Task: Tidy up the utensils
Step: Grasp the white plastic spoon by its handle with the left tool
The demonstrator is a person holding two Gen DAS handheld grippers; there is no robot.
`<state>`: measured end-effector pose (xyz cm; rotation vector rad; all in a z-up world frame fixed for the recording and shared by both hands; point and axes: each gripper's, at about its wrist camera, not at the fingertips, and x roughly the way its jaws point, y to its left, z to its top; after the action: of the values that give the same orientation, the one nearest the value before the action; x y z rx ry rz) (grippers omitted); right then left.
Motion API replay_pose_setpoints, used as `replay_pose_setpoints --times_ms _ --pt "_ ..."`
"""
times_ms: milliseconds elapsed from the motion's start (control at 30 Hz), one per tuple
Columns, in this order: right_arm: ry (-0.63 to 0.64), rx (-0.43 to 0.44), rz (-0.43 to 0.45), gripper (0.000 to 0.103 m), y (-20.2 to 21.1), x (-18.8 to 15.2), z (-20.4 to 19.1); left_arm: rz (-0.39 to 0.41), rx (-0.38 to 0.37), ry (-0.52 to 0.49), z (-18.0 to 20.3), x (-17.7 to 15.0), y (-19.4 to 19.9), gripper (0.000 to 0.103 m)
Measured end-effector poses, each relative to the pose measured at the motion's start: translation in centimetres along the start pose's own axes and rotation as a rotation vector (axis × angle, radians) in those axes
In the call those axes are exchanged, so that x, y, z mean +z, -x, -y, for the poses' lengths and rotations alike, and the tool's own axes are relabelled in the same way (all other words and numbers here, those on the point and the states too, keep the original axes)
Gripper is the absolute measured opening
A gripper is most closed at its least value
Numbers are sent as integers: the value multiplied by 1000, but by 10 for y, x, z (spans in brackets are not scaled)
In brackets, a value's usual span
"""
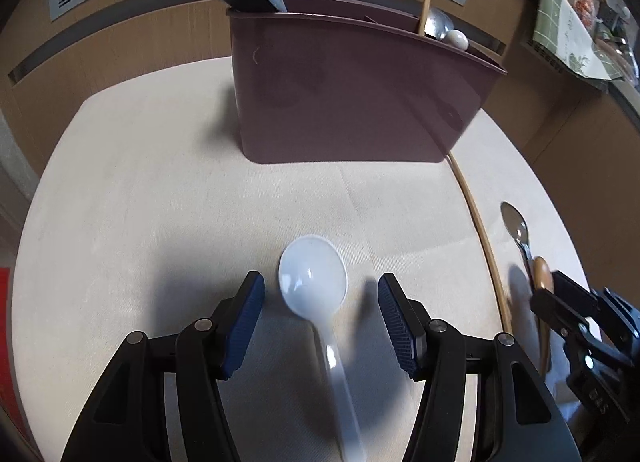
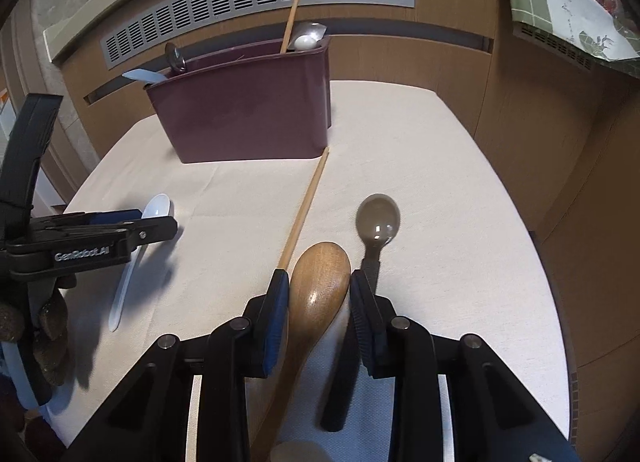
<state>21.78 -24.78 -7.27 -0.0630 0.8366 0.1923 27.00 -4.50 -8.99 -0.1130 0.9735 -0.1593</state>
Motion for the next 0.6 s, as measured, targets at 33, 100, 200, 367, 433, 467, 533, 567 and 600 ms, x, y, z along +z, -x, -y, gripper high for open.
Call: replay_pose_setpoints --times_ms 33,100,200,367,433,467,533,567,600 --pt "5 -7 7 29 1 0 0 7 14 16 1 2 -2 59" --pt "8 -14 14 29 1 0 1 22 34 50 3 5 -5 59" --pt "3 -9 15 29 0 -1 2 51 64 83 3 6 -8 59" --pt "-12 -3 23 29 0 -1 6 82 146 4 17 0 -13 61" --pt "-16 2 27 29 1 -2 7 78 145 10 16 1 -13 61" --pt "-18 4 30 29 1 -2 7 73 137 14 15 2 -13 61" --pt "-20 7 37 29 3 -2 8 63 122 15 12 2 -11 60" --pt "-21 8 39 29 3 -2 8 60 112 18 10 1 -9 60" --pt "-23 8 41 29 4 -3 8 62 111 18 10 0 -8 55"
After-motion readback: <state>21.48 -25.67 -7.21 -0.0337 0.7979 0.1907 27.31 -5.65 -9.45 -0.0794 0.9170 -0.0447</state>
